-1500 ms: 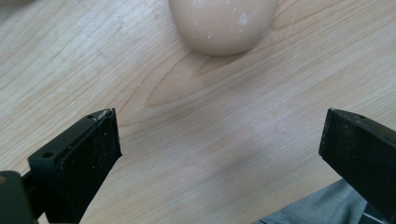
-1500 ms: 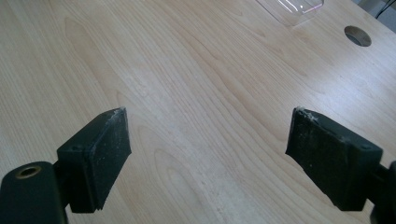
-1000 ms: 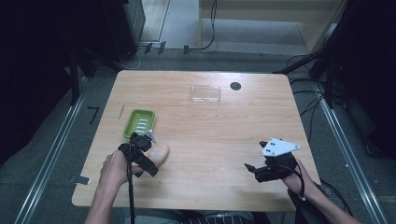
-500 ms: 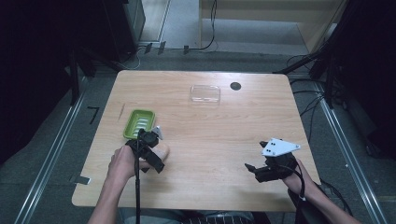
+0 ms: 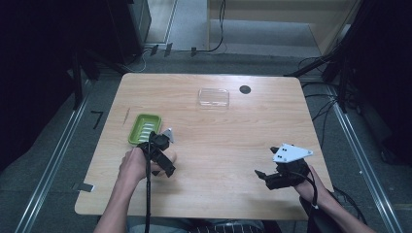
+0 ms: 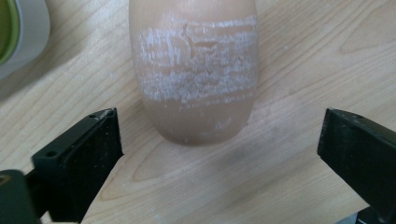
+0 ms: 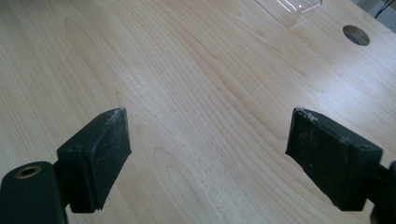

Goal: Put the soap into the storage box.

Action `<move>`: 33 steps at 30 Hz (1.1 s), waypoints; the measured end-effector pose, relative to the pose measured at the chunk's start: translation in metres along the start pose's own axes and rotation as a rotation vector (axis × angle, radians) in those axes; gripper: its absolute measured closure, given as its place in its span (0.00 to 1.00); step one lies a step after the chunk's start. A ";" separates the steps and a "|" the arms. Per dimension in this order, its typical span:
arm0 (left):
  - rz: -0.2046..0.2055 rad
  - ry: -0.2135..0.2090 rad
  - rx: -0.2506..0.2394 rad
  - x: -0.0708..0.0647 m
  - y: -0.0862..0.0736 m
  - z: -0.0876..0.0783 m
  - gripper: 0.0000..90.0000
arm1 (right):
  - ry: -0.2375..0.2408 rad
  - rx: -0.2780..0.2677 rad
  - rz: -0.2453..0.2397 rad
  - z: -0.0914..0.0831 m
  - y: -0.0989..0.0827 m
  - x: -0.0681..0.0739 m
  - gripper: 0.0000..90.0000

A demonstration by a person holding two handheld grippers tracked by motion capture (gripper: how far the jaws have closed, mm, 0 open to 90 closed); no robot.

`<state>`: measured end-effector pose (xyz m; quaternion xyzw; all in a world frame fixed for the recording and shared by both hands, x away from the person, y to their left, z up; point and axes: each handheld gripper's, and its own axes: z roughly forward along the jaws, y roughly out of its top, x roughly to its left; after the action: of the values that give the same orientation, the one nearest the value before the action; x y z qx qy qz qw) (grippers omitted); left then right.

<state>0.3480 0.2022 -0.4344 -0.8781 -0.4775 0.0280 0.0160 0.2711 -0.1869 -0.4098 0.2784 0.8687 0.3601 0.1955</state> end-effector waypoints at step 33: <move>-0.042 0.029 -0.022 0.006 0.015 0.011 0.37 | 0.000 -0.002 0.003 0.000 0.000 0.000 0.15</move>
<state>0.3629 0.1993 -0.4467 -0.8683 -0.4958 0.0095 0.0140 0.2711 -0.1874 -0.4096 0.2794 0.8679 0.3614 0.1952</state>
